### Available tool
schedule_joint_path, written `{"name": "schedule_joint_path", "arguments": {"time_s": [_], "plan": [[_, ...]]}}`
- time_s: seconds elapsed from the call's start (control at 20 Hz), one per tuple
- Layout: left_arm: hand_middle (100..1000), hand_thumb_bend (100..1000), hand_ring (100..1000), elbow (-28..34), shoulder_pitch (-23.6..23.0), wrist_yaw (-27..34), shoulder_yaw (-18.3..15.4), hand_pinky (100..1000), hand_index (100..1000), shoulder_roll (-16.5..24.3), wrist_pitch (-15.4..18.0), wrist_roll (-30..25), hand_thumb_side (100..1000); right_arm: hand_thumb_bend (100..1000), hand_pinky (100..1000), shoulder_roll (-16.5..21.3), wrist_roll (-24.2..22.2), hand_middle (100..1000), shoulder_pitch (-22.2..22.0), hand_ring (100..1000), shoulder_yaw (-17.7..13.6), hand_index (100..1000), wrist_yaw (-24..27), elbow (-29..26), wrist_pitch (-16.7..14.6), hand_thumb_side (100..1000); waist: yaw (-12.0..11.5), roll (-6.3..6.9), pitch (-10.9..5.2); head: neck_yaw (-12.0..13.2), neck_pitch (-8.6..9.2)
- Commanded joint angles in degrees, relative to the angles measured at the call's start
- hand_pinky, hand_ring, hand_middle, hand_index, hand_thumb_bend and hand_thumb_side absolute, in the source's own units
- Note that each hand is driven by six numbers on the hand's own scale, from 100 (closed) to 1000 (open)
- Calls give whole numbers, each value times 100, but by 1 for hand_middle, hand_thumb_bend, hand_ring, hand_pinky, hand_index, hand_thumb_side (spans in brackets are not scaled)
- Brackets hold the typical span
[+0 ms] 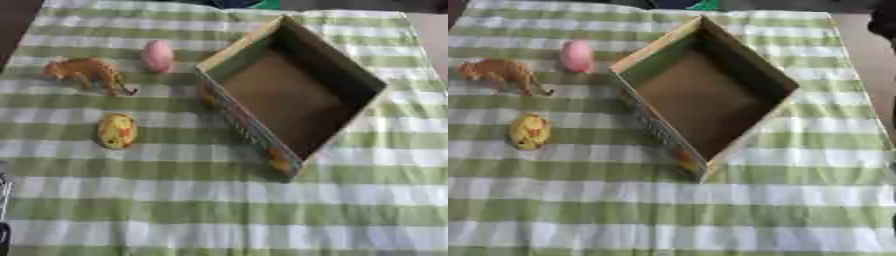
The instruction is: Pick up objects on the table and place them in the box.
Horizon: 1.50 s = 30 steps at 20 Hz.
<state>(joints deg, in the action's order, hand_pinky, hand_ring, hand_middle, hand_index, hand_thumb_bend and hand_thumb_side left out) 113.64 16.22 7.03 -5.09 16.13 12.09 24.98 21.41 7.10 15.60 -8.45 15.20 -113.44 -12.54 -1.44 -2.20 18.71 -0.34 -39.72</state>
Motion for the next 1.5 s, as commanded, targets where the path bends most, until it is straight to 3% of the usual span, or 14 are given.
{"name": "schedule_joint_path", "arguments": {"time_s": [0.05, 0.25, 0.55, 0.95, 1.1, 1.15, 1.2, 1.25, 1.3, 1.4, 1.5], "plan": [[706, 100, 735, 95, 134, -70, -56, 497, 797, 140, 44, -20, 839, 100, 749, 122, 8, 575, 4, 702, -59, 806, 17, -115, -5, 1000, -17, 50, -143, -91, 13], [714, 100, 729, 95, 415, -377, -170, 500, 810, 639, 111, -327, 756, 100, 749, 197, 30, 576, -59, 702, -64, 806, -15, -115, 13, 1000, -77, 161, -223, -295, -150], [725, 100, 730, 95, 705, -888, -196, 509, 834, 1469, -171, -838, 702, 100, 749, 237, 46, 576, -115, 703, -66, 806, -36, -115, 30, 1000, -50, 258, -289, -353, -201], [759, 100, 753, -262, 1033, -1553, 196, 545, 875, 2551, -771, -1503, 717, 100, 750, 294, 22, 574, -138, 703, -37, 806, -42, -115, 57, 1000, -7, 320, -297, -330, -176], [765, 100, 757, -603, 1182, -1801, 309, 551, 882, 2954, -752, -1751, 729, 100, 750, 292, 5, 574, -132, 703, -22, 806, -33, -115, 64, 1000, 17, 310, -297, -298, -191], [794, 100, 780, -705, 1233, -1886, 341, 585, 917, 3091, -714, -1836, 794, 100, 750, 299, -5, 574, -128, 703, -11, 806, -29, -115, 68, 1000, 35, 316, -300, -271, -197], [795, 100, 781, -829, 1313, -1973, 431, 587, 919, 3233, -675, -1923, 797, 100, 750, 306, -16, 574, -126, 703, -1, 806, -25, -115, 72, 1000, 50, 318, -305, -248, -203], [802, 218, 784, -957, 1411, -2057, 542, 596, 931, 3370, -629, -2007, 836, 100, 750, 311, -25, 573, -126, 703, 8, 806, -20, -115, 77, 1000, 66, 320, -312, -225, -202], [803, 230, 785, -1090, 1523, -2142, 663, 597, 932, 3507, -584, -2092, 843, 100, 750, 312, -33, 573, -126, 703, 16, 806, -14, -115, 81, 1000, 77, 316, -317, -208, -199], [808, 380, 784, -1365, 1748, -2313, 874, 605, 945, 3785, -462, -2263, 898, 100, 750, 310, -52, 573, -121, 704, 36, 806, 0, -115, 89, 1000, 106, 305, -330, -168, -186], [806, 439, 780, -1623, 1973, -2472, 1071, 604, 945, 4044, -330, -2422, 906, 100, 750, 305, -76, 573, -103, 704, 60, 806, 19, -115, 94, 1000, 143, 296, -345, -118, -160]]}}
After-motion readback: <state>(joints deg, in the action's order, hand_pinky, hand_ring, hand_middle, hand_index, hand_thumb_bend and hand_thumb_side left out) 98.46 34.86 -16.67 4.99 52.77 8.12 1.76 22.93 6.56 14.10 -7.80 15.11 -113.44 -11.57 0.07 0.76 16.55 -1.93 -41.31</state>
